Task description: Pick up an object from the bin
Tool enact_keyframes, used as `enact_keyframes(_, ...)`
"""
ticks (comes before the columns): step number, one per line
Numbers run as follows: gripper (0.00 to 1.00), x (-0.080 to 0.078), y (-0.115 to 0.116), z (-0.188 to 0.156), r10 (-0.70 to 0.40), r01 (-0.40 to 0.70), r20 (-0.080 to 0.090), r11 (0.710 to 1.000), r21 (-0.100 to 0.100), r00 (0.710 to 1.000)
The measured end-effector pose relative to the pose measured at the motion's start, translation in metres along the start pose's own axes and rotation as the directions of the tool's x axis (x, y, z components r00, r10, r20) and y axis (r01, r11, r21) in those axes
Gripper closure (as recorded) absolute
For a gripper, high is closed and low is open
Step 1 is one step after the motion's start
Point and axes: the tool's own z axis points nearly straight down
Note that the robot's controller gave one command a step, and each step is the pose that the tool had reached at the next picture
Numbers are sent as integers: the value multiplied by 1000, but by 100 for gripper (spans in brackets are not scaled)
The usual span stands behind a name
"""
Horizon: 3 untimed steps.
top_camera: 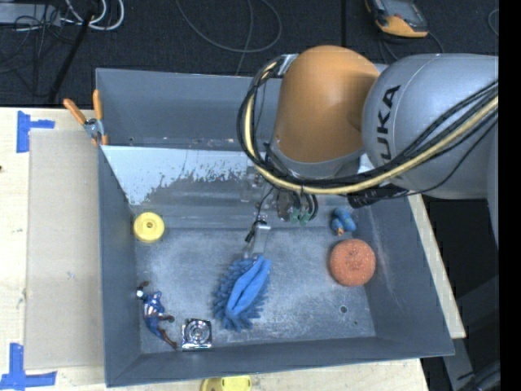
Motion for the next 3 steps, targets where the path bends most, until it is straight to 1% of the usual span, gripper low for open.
enact_keyframes(1,0,15,-15,15,45,-45,12,999,-1,999)
enact_keyframes(2,0,33,-16,77,-300,300,9,954,2,954)
enact_keyframes(3,0,22,-8,122,-388,388,5,921,2,921)
